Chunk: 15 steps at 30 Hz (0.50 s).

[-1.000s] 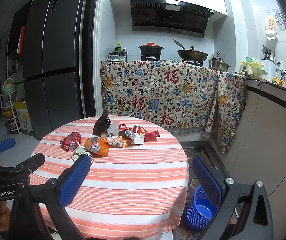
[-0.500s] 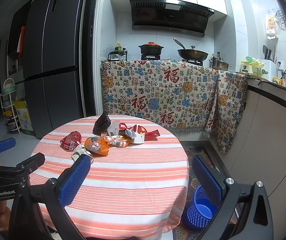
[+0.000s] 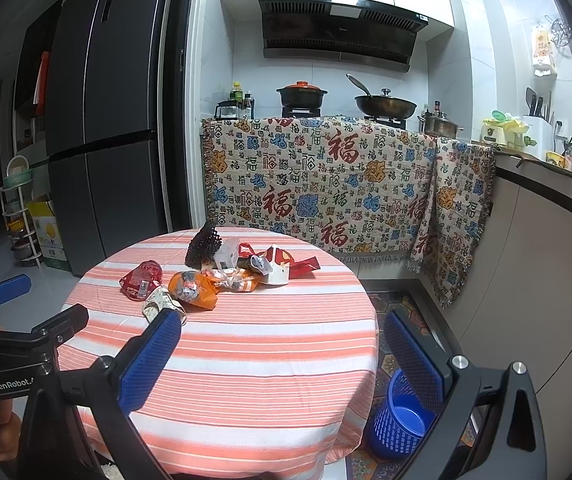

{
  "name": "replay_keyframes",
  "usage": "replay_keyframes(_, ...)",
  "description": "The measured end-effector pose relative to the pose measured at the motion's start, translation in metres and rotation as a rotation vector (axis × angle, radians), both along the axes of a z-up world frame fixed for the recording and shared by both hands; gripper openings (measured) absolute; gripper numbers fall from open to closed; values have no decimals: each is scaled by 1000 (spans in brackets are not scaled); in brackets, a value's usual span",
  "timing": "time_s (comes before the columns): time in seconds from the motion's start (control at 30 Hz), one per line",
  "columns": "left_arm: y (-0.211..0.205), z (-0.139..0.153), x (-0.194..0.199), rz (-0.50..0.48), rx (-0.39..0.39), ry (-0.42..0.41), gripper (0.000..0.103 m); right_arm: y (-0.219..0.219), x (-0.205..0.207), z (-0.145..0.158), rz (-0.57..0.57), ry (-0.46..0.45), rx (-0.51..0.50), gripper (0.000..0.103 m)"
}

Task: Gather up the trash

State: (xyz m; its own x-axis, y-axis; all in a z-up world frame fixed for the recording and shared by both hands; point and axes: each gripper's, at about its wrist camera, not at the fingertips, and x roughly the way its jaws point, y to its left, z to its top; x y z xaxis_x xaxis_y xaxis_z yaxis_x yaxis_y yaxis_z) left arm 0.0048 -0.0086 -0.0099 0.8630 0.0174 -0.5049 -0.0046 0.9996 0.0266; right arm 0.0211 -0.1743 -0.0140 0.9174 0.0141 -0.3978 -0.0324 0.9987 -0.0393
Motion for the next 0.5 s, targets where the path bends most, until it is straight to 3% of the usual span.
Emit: replay_keyframes(0.5,1,-1,0,1,0,1,103,1,1,-1,-4,-1,0,103)
